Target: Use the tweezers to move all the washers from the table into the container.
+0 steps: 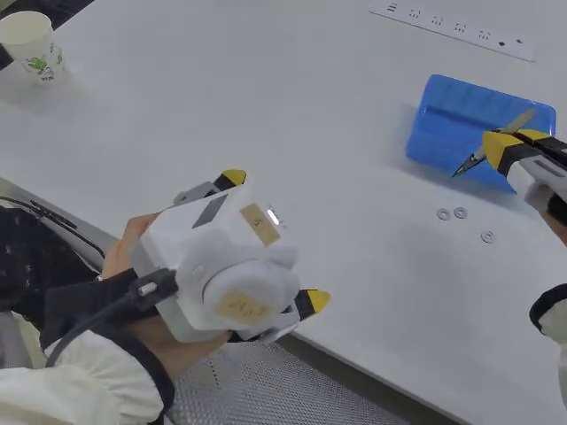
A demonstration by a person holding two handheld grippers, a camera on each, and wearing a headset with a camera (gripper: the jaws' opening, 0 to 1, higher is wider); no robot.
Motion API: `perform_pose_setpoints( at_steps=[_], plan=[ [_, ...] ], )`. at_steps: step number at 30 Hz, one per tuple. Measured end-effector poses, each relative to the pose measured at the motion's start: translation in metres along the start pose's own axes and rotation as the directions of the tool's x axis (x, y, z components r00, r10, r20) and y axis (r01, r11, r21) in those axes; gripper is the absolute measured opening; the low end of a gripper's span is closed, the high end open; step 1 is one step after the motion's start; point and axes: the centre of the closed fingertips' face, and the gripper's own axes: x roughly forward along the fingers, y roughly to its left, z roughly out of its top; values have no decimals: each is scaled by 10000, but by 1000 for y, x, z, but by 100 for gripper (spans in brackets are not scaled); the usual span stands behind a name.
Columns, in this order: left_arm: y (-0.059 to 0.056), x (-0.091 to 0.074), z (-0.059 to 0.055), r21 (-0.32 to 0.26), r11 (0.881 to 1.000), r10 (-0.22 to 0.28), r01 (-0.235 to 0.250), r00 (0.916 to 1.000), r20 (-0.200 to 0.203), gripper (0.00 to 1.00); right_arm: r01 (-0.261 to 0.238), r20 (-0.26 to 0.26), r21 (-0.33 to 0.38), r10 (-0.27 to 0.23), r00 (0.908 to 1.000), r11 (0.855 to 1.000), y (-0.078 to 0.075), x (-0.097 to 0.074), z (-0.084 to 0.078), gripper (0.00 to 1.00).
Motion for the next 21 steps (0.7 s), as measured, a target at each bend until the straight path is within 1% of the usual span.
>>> perform_pose_setpoints(
  at_steps=[3,6,9,14,20,21],
  plan=[
    [1,0,0,-26,10000,33,-33,10000,-13,94,-55,-359,-27,54,9993,10000,2,-1,-12,1],
    [0,0,-1,-8,10000,25,-25,10000,-48,94,-133,-365,87,136,9992,9999,4,-2,-15,2],
    [0,0,-1,0,10000,12,-12,10000,-64,94,-211,-502,198,221,9985,9996,6,-1,-21,2],
    [0,0,-2,7,10000,18,-18,9999,-134,94,-191,-747,144,201,9970,9997,6,1,-29,2],
    [0,1,-2,17,10000,29,-29,9999,-165,93,-144,-843,152,156,9963,9998,2,1,-36,2],
    [0,1,-2,6,10000,26,-25,9999,-165,93,-89,-603,237,104,9981,9997,1,1,-34,2]
  ],
)
